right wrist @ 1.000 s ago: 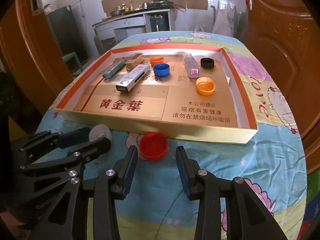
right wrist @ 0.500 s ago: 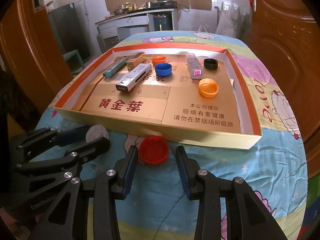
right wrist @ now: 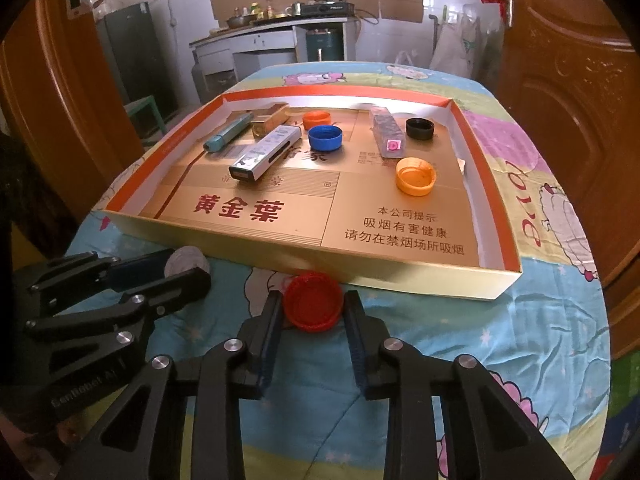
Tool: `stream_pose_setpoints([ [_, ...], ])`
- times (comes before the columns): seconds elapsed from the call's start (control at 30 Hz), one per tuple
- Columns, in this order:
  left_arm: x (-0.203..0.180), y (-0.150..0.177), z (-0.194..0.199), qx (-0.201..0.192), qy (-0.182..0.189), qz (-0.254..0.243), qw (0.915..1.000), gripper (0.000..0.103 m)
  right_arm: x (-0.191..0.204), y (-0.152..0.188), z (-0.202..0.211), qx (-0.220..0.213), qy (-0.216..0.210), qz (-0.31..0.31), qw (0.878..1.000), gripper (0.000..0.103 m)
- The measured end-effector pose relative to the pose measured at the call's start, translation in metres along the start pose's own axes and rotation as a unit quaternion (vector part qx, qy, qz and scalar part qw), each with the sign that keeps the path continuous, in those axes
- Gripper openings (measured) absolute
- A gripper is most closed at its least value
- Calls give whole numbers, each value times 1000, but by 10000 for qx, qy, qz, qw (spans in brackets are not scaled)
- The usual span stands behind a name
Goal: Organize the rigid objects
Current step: 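Grasp the red cap with the right tool while the left tool grasps the white round container, then carry the white container and red cap with both tools into the tray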
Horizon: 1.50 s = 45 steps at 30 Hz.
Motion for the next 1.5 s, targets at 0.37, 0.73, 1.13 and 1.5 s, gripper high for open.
stream_pose_setpoints([
  [0.37, -1, 0, 13, -158, -18, 19, 9999, 31, 0, 2, 10, -79, -57, -10, 10000, 31],
  [0.73, -4, -5, 35, -361, -41, -14, 9993, 31, 1, 2, 28, -199, -63, 8, 9998, 31],
  [1.13, -6, -15, 58, -564, -174, -42, 9983, 31, 10, -4, 51, -425, -124, 146, 9989, 31],
  [1.5, -5, -29, 70, -742, -213, -49, 9970, 31, 16, -16, 67, -612, -178, 260, 9976, 31],
])
Point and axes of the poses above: each gripper's, at about its wrist camera, not at the fingertips, and z roughly against the way its jaws point, x to its left, y to its underside, the point moved 1 cm from there along -z, roughly the way its jaws point, and after that the axes turned 8 degrees about -z, right-handed, at the moved point
